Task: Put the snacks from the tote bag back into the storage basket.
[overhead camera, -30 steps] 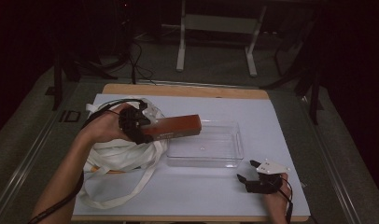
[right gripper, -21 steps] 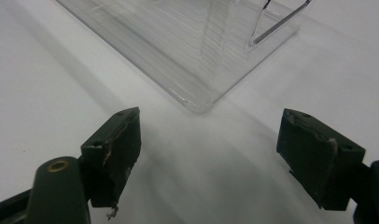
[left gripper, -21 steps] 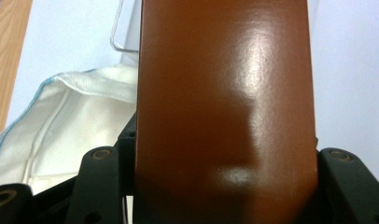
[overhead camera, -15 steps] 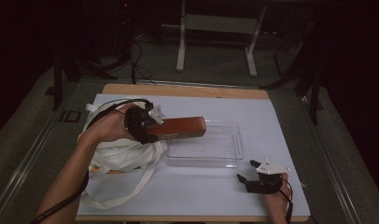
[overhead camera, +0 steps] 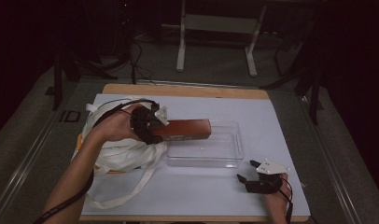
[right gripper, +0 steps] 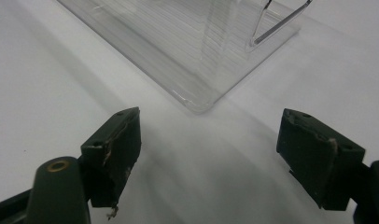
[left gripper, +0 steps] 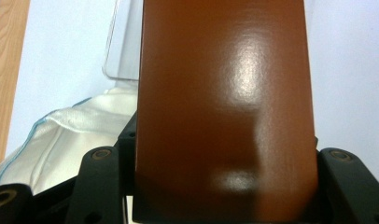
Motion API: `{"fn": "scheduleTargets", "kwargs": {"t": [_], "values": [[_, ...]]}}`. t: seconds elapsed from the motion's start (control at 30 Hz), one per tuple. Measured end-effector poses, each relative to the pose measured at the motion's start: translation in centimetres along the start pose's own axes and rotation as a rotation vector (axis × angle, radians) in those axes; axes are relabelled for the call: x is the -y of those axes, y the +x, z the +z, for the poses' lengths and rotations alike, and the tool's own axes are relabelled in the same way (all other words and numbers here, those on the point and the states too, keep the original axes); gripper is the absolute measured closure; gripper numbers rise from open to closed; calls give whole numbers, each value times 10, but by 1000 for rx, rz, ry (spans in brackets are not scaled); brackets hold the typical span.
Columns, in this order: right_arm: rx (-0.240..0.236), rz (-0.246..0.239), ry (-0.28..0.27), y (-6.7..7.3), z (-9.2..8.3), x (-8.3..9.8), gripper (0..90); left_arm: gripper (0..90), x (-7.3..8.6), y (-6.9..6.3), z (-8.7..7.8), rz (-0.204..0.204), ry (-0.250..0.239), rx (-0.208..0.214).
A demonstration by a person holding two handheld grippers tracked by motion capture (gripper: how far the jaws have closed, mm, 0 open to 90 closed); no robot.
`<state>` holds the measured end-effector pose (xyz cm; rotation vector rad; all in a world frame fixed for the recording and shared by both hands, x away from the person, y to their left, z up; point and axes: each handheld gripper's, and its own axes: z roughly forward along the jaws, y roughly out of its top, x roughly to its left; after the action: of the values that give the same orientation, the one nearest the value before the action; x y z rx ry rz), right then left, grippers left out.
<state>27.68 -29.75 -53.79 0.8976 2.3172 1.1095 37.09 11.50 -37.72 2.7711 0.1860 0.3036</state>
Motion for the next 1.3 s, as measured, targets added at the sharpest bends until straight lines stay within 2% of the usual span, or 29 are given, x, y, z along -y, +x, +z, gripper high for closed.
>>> {"fn": "scheduleTargets", "kwargs": {"t": [0.27, 0.43, 0.93, 1.3], "values": [[-1, 0, -2, 0, 0, 0, 217, 434, -6, -1, 2, 23, 7, 8], [-1, 0, -2, 0, 0, 0, 217, 434, -9, -2, 5, 28, 2, 27], [-1, -1, -1, 0, 0, 0, 217, 433, -16, -3, 10, 51, 12, 35], [0, -2, 1, 0, 0, 0, 217, 434, -22, -4, 20, 74, 18, 63]]}}
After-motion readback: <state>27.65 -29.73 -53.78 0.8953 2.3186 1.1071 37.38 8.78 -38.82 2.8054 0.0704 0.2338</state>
